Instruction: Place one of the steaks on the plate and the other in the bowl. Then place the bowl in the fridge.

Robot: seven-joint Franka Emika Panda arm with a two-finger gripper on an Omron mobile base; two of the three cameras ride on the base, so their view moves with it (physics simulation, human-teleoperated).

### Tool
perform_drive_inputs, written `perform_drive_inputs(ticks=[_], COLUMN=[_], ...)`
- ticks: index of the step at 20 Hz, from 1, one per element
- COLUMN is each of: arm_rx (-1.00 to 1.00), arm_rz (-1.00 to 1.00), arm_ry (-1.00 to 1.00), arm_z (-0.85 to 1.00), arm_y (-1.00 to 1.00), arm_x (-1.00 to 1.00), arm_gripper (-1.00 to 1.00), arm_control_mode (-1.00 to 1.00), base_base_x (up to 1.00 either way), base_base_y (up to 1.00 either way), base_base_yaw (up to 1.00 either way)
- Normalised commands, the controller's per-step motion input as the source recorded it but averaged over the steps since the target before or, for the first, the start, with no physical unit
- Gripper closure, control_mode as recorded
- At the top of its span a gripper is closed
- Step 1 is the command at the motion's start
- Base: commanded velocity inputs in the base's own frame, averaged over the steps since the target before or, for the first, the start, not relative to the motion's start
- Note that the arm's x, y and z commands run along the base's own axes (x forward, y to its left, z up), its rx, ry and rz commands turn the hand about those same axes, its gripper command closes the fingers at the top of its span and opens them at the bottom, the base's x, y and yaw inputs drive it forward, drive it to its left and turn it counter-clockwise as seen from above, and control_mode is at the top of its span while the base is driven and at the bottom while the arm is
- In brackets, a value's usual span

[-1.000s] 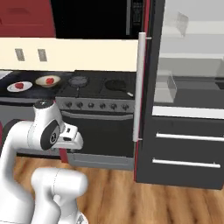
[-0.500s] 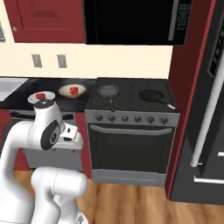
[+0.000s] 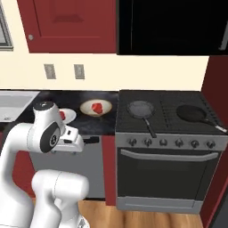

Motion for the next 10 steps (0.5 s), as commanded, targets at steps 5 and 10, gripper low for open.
perform_drive_inputs(ticks=[5,10], arm_rx=[0.0,0.0], arm_rz=[0.0,0.0], arm_ry=[0.0,0.0], arm_z=[0.0,0.0], arm_y=[0.0,0.0], arm_x=[0.0,0.0], arm_gripper=[-1.0,-1.0], arm_control_mode=[1.0,1.0], base_base_x=[0.23,0.52], base_base_y=[0.44,0.19], base_base_yaw=[-0.16,-0.06])
